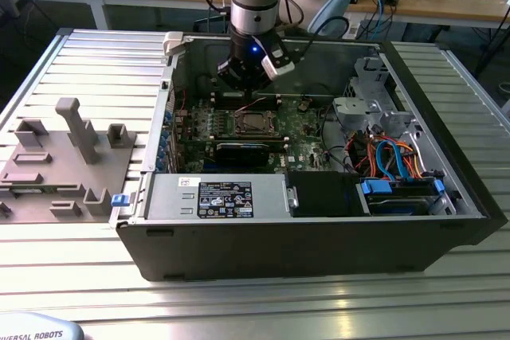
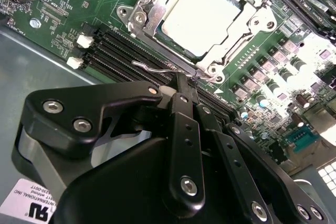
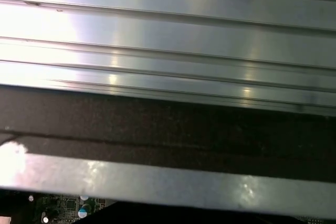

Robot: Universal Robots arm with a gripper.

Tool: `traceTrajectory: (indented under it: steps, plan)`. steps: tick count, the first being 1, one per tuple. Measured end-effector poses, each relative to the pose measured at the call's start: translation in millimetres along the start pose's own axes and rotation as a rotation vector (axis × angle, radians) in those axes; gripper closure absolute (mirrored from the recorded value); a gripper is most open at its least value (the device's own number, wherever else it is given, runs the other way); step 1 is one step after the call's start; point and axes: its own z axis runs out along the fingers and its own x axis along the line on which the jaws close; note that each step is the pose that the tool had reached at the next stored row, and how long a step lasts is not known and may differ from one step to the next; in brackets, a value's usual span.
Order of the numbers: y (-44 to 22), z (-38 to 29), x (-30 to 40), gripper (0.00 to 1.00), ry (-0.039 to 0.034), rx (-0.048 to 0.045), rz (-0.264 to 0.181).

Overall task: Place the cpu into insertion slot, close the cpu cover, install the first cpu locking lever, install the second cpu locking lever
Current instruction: 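Install the first cpu locking lever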

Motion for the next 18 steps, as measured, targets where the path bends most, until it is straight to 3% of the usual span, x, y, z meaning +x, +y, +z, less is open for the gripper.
traceTrajectory:
  steps: [8, 18]
  plan:
    - [-0.4, 6.3, -0.7, 0.89, 0.0, 0.0, 0.0]
    - [-1.4, 13.2, -8.5, 0.89, 0.0, 0.0, 0.0]
